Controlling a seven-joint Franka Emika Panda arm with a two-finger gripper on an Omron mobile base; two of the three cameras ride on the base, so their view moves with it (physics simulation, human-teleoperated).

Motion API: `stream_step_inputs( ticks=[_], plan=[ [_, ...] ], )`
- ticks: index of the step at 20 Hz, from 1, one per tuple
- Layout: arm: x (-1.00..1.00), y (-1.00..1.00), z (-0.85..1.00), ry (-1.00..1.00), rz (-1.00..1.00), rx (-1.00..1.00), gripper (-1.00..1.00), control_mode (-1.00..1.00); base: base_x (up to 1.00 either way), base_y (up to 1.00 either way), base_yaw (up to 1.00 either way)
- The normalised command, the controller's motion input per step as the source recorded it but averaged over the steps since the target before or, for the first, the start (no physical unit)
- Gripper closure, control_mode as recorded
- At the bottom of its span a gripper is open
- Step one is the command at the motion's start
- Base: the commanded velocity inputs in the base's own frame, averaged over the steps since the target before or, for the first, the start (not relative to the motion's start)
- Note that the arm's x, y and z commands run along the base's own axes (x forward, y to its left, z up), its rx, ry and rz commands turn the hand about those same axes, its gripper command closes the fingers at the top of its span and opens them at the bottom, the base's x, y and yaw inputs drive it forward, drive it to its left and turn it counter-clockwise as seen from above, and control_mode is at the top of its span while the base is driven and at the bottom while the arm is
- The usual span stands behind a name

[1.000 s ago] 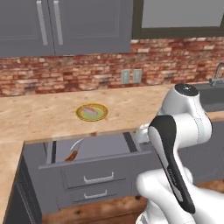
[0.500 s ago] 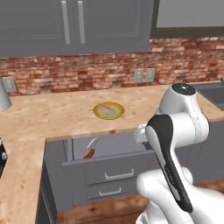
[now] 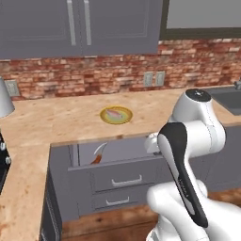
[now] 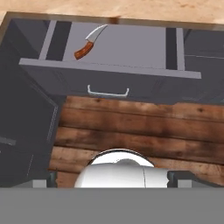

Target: Pick up the knife from the drawer and place it on the cutting board. Then place the meat from the plate to the cutting board.

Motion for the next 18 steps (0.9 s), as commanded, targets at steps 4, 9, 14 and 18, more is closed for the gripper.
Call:
stream_step_inputs(
  ticks=[4, 9, 14, 18],
  plan=[
    [0.0, 0.0, 0.0, 0.0, 0.0, 0.0, -1.0, 1.0, -0.48, 0.0, 0.0],
    [0.05, 0.0, 0.0, 0.0, 0.0, 0.0, -1.0, -1.0, -0.01, 0.0, 0.0],
    [0.41, 0.12, -0.04, 0.0, 0.0, 0.0, -1.0, -1.0, 0.0, 0.0, 0.0],
    [0.67, 0.26, -0.18, 0.01, 0.0, 0.0, -1.0, -1.0, 0.0, 0.0, 0.0]
  ],
)
